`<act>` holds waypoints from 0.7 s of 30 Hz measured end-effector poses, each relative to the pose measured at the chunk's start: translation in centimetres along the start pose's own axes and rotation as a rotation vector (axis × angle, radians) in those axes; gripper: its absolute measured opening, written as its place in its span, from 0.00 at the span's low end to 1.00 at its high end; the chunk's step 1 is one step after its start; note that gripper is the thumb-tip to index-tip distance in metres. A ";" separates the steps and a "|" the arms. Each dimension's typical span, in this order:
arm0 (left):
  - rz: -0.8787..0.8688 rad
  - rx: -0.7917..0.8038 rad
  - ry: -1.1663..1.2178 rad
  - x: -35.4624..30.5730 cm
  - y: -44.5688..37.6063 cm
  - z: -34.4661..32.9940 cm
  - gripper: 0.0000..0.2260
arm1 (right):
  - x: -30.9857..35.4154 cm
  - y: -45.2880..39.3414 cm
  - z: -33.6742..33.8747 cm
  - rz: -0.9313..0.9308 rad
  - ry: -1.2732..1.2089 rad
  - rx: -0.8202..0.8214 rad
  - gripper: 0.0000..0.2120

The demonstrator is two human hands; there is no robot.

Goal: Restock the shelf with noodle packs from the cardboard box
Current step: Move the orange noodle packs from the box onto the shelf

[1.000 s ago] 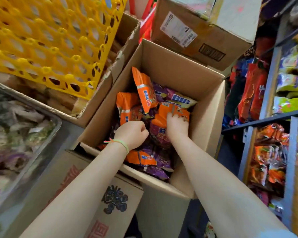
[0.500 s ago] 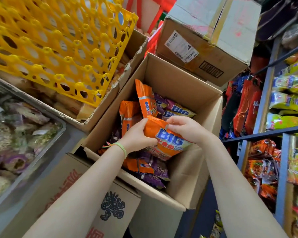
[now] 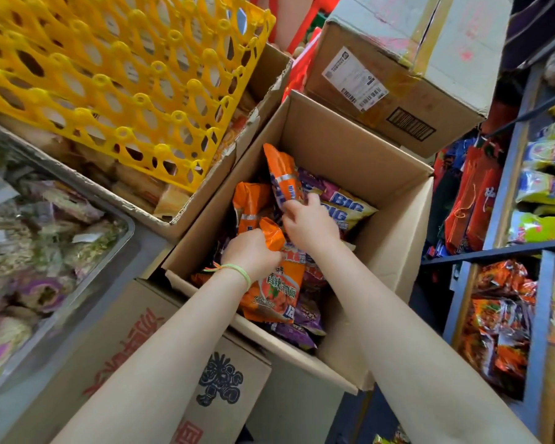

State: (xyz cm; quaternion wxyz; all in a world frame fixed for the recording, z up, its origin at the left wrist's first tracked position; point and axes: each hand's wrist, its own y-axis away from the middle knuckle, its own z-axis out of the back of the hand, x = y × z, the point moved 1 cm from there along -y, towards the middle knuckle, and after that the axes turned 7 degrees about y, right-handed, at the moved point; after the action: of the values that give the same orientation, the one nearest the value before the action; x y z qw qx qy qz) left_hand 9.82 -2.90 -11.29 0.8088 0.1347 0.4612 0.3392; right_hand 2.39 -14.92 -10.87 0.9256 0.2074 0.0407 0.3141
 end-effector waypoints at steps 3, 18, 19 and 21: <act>0.045 0.013 -0.023 -0.2 0.0 -0.1 0.16 | -2.0 -0.3 -0.1 -0.107 -0.071 -0.124 0.13; -0.052 -0.047 0.183 -0.7 0.5 0.1 0.15 | -6.1 5.4 7.2 -0.375 -0.523 -0.533 0.09; -0.079 -0.054 0.220 -0.9 0.7 0.2 0.15 | -6.6 6.6 8.1 -0.364 -0.538 -0.550 0.07; -0.138 -0.099 0.324 -1.8 1.5 0.4 0.12 | -7.7 9.0 9.9 -0.322 -0.608 -0.586 0.05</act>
State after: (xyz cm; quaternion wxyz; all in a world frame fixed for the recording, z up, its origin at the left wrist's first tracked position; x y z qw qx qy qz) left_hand 8.87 -2.97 -9.14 0.7510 0.0063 0.5762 0.3225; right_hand -6.81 -16.69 1.41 0.9523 0.0103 -0.2917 0.0892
